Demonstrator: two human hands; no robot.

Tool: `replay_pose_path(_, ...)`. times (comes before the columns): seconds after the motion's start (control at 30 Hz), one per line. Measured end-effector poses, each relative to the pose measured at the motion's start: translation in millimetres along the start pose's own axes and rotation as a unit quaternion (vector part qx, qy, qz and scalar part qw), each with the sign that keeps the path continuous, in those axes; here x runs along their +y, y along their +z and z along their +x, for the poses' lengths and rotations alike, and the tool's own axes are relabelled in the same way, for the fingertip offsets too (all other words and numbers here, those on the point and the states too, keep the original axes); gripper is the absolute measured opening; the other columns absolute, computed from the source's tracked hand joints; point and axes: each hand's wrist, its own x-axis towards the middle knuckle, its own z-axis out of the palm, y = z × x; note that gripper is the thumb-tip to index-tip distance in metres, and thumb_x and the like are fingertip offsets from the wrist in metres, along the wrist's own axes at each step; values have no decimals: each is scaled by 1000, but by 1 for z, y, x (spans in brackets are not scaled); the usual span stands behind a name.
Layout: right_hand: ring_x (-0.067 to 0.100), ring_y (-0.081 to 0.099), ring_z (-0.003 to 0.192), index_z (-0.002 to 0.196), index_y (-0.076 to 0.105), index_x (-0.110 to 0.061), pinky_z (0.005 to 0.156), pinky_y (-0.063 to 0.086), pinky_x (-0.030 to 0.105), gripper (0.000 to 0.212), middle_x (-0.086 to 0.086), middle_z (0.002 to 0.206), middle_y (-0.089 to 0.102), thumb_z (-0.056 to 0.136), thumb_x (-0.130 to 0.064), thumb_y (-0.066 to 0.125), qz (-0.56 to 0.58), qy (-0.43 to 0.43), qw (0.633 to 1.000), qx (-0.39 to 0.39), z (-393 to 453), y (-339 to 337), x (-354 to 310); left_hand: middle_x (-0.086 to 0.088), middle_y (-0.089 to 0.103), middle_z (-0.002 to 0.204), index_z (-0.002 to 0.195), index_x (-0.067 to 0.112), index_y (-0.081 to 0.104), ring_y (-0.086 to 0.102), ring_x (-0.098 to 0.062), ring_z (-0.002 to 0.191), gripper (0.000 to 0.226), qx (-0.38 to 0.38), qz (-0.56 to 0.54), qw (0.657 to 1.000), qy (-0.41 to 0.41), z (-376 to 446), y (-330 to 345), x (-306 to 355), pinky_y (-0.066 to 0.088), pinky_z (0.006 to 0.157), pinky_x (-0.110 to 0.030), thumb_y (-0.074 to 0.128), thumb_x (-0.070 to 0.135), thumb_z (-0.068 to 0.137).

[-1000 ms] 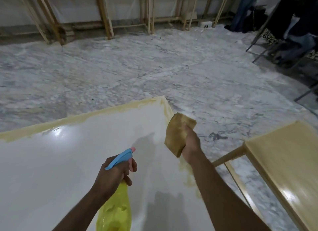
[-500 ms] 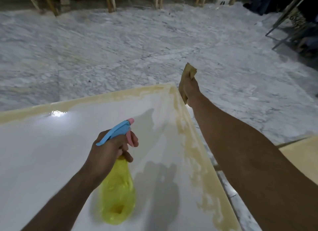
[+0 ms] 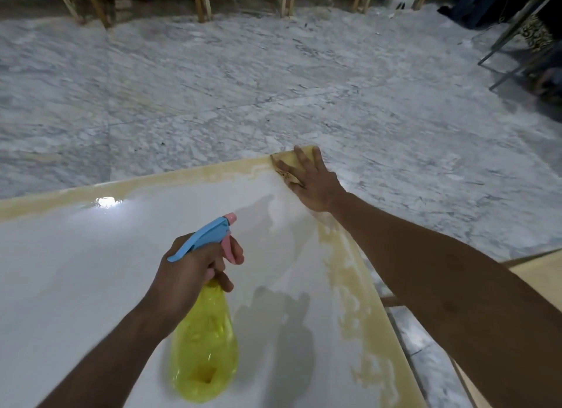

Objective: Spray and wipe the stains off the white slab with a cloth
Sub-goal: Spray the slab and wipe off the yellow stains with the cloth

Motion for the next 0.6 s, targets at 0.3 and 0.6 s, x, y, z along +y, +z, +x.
replay_pose_path(0.3,38,-12,159,154,1,-66,109,36,69,65,-10,175,-7,89,-71,7,-51,-36,998,-9,-63,14,5,-15,72,89,68,-2,66,59,-27,55,31,-22,0,1000,2,-27,15,15,51,47,-25,40,-14,80)
replay_pose_path(0.6,34,-19,159,153,1,-67,110,33,66,60,-12,174,-11,104,-58,34,-38,-50,998,1,-145,39,10,-9,73,86,73,-6,66,61,-18,53,31,-48,9,999,7,-69,33,26,51,46,-22,38,-16,79)
